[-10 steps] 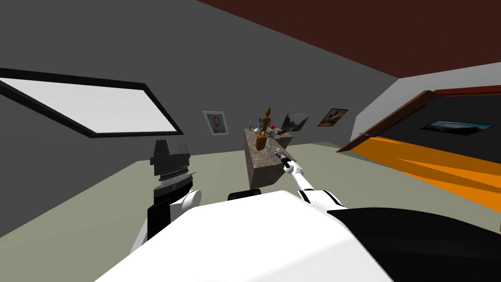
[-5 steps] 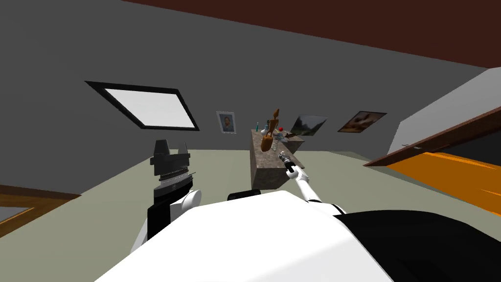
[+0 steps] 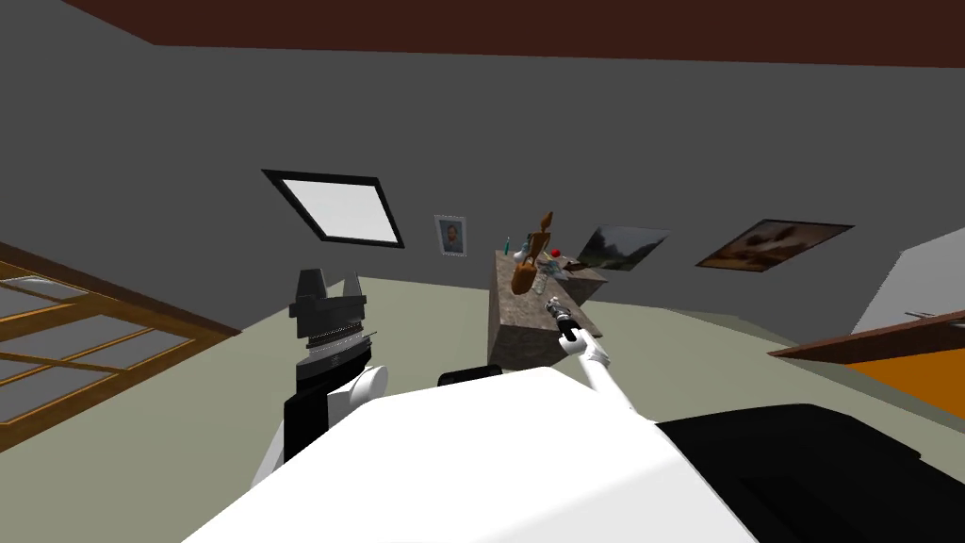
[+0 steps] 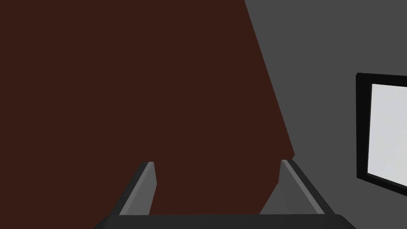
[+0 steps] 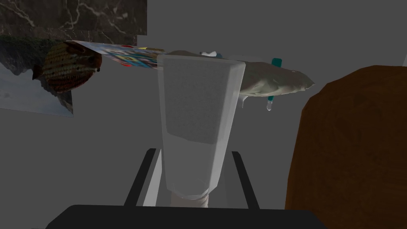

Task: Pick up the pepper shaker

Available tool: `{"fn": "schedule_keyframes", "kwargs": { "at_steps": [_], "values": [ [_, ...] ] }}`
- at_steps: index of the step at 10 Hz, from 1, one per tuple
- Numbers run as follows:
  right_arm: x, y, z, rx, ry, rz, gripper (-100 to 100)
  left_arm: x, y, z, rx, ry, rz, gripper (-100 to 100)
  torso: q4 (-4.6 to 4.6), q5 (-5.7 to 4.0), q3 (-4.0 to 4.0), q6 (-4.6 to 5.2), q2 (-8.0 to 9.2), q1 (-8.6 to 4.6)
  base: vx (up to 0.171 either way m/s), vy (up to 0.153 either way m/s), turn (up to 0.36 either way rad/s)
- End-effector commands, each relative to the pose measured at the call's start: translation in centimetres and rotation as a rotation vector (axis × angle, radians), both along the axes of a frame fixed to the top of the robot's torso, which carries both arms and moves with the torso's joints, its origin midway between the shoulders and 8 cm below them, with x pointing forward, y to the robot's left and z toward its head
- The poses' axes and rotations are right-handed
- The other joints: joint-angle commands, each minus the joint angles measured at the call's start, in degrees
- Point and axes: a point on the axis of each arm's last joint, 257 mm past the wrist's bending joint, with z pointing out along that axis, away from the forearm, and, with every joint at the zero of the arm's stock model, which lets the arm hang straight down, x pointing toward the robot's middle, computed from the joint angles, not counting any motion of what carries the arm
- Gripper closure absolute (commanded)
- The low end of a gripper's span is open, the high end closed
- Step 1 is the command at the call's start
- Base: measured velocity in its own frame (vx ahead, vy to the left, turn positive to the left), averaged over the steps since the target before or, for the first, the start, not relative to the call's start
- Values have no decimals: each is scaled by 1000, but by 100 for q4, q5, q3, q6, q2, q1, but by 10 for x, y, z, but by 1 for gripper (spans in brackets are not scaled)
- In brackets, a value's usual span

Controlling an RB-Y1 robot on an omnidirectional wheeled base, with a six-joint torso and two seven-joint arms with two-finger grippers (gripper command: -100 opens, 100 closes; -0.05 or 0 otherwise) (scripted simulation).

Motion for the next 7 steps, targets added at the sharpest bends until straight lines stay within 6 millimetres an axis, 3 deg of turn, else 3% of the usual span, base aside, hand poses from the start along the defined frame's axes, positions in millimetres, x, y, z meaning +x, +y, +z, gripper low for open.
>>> {"fn": "schedule_keyframes", "kwargs": {
  "at_steps": [1, 2, 7],
  "values": [
    [-20, -8, -2, -4, 7, -27, 100, 0, 0, 0, 0, 0, 0, 0, 0, 0, 0, 0, 0, 0, -34, -30, 180],
    [-21, -8, -3, -4, 10, -29, 100, 0, 0, 0, 0, 0, 0, 0, -3, -2, -1, 11, 0, -1, -11, -15, -11],
    [-91, -50, 6, -16, 12, -177, 100, 0, 0, 0, 0, 0, 0, 0, -5, -1, 0, 18, 4, -9, -39, -26, 250]
  ]
}}
